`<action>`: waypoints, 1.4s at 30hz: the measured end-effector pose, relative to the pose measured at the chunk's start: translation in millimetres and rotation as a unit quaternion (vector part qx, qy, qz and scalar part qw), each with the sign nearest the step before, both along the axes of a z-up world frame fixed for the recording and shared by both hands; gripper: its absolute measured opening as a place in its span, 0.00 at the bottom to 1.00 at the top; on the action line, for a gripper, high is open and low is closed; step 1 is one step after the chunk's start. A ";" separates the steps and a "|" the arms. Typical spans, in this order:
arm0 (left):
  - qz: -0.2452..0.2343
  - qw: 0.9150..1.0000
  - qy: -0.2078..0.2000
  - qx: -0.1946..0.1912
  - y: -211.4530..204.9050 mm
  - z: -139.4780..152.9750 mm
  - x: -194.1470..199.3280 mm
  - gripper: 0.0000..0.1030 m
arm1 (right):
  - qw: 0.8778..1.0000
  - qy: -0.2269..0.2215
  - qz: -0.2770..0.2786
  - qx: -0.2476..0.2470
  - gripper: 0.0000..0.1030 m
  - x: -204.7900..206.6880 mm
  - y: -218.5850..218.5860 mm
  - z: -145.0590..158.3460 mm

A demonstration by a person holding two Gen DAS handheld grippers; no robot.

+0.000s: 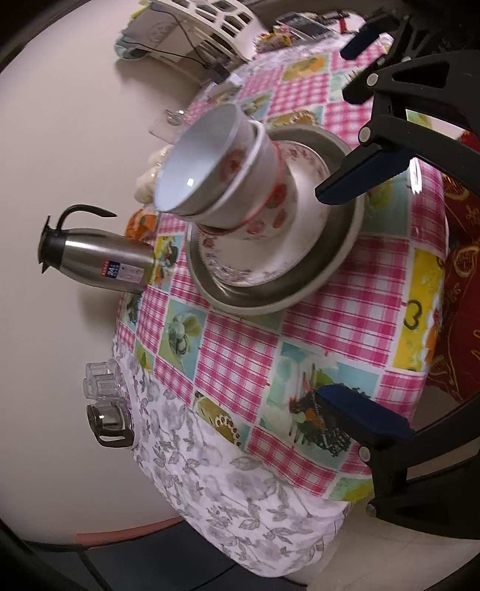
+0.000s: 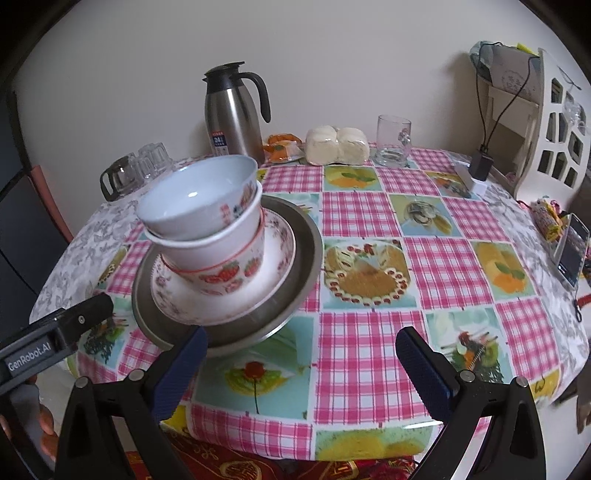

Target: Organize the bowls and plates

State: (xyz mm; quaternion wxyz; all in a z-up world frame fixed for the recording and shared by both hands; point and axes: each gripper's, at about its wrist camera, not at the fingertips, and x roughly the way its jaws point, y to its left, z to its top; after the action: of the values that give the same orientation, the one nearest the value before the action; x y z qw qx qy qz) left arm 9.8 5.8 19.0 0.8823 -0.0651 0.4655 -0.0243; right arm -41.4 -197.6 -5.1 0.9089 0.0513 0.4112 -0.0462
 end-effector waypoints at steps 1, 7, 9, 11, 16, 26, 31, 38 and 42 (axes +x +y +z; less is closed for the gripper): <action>0.002 1.000 0.004 0.006 -1.0 -1.7 -0.5 0.95 | 1.000 0.000 -0.002 -0.002 1.00 -1.9 -1.0 -1.5; -0.005 0.999 0.021 0.030 -6.9 -11.7 -8.8 0.95 | 1.000 0.004 -0.012 -0.011 1.00 -10.9 -7.8 -10.6; -0.006 0.999 0.023 0.039 -10.0 -13.0 -11.1 0.95 | 1.000 0.005 -0.018 -0.014 1.00 -13.2 -9.8 -12.5; -0.002 0.998 0.022 0.056 -12.9 -12.8 -13.0 0.95 | 1.000 0.005 -0.022 -0.013 1.00 -14.8 -12.4 -13.6; 0.005 0.996 0.027 0.080 -15.9 -14.0 -15.5 0.95 | 1.000 0.004 -0.027 -0.012 1.00 -18.0 -16.1 -14.8; -0.002 0.993 0.026 0.118 -26.9 -14.8 -17.3 0.95 | 0.999 0.004 -0.031 -0.010 1.00 -20.7 -19.0 -17.0; 0.002 0.992 0.030 0.121 -25.3 -16.2 -16.0 0.95 | 0.999 0.005 -0.030 -0.010 1.00 -20.2 -19.5 -18.2; 0.007 0.992 0.031 0.120 -24.0 -17.2 -15.0 0.95 | 0.999 0.007 -0.028 -0.013 1.00 -19.7 -18.9 -19.6; 0.009 0.992 0.032 0.120 -23.0 -18.5 -14.0 0.95 | 1.000 0.009 -0.026 -0.014 1.00 -18.4 -18.5 -22.0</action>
State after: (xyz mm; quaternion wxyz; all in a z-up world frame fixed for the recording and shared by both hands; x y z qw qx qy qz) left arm -4.2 -17.2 0.5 0.8684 0.0364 0.4928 0.0419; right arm -59.8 -216.1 -27.1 0.9042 0.0486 0.4175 -0.0764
